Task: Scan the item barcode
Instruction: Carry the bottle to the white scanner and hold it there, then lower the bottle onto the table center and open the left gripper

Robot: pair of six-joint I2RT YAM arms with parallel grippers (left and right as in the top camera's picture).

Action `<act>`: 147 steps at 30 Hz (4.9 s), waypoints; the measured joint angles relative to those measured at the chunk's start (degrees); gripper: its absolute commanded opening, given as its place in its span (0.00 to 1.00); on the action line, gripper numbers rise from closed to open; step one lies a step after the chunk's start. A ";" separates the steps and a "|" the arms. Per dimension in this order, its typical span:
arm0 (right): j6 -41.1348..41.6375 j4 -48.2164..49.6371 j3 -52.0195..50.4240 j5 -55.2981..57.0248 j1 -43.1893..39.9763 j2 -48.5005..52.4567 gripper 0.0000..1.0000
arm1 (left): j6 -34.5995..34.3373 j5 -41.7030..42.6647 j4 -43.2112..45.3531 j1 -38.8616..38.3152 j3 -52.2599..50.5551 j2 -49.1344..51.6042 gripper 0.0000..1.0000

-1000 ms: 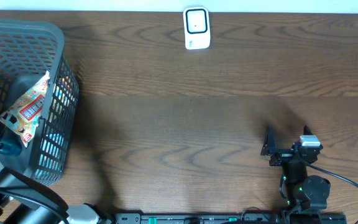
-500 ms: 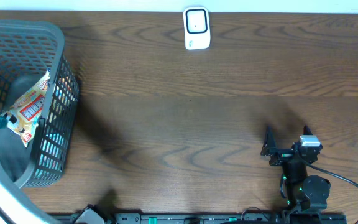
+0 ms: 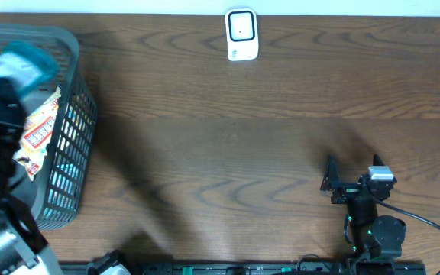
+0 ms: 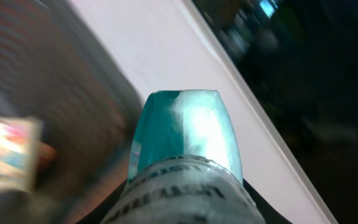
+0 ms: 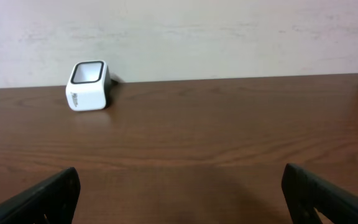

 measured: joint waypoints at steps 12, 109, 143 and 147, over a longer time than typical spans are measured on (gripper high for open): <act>0.00 0.00 0.00 0.02 0.00 0.00 0.99 | 4.37 2.56 -1.57 -35.39 -2.45 6.45 0.23; 0.00 0.00 0.00 0.02 0.00 0.00 0.99 | 59.93 -17.92 0.35 -69.29 -3.08 46.80 0.40; 0.00 0.00 0.00 0.02 0.00 0.00 0.99 | 59.04 -29.97 -3.39 -69.07 -3.08 21.42 0.98; 0.00 0.00 0.00 0.02 0.00 0.00 0.99 | 52.70 -38.07 -3.61 -65.75 -2.84 16.22 0.98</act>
